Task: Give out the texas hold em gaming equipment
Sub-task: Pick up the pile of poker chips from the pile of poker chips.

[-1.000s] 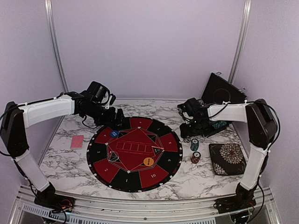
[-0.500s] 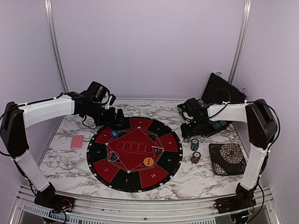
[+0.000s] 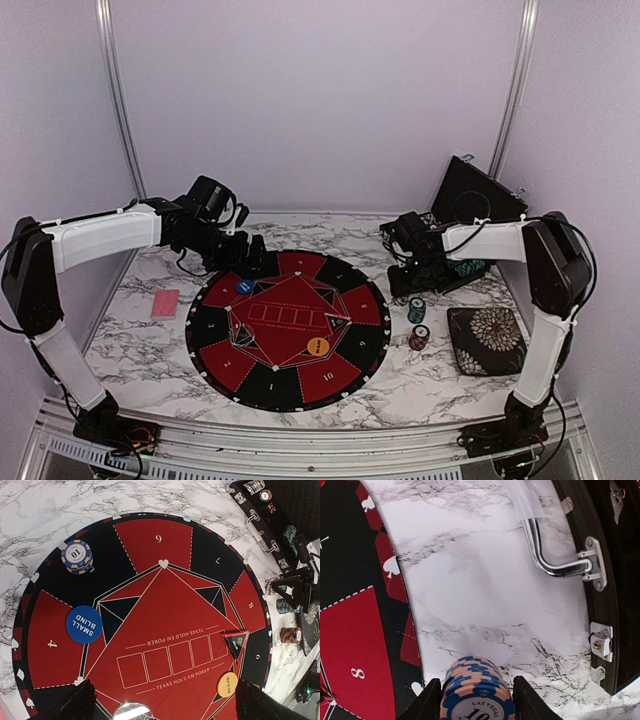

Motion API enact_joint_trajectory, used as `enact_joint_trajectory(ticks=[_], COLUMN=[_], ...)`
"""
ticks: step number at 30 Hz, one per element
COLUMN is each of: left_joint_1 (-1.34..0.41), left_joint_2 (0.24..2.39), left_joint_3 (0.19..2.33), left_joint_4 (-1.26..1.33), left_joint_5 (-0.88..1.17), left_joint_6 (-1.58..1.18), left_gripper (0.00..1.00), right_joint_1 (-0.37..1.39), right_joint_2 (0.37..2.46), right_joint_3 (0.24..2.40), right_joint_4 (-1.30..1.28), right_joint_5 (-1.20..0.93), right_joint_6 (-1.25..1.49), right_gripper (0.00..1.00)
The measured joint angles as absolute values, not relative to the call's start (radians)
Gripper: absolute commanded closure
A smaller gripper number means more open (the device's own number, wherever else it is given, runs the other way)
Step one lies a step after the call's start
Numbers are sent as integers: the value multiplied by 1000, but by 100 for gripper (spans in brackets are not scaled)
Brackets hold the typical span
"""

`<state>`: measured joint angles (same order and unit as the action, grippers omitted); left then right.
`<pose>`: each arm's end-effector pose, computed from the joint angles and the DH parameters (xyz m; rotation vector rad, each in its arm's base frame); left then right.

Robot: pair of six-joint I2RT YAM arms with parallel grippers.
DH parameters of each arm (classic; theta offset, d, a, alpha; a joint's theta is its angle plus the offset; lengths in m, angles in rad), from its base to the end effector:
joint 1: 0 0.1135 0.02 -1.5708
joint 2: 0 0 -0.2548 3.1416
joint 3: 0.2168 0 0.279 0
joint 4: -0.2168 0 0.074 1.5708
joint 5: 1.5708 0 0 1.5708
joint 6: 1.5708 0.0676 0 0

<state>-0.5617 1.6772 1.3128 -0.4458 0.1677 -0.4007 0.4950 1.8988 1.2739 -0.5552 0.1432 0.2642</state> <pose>0.3494 -0.2332 0.2239 0.2809 2.4515 -0.6400 0.3670 0.1871 0.1137 -0.2755 2.7129 0.0183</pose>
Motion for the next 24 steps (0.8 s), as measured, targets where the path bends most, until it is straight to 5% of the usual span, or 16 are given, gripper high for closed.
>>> enact_joint_trajectory(ticks=[24], left_joint_1=[-562], left_joint_2=[1688], left_joint_3=[1313], left_joint_4=[-445], left_joint_5=[169], left_joint_6=[-401], left_gripper=[1], right_joint_1=[526], right_joint_2=[1898], right_joint_3=[1347], right_joint_4=[-610], right_joint_5=[186], right_joint_6=[277], right_gripper=[65])
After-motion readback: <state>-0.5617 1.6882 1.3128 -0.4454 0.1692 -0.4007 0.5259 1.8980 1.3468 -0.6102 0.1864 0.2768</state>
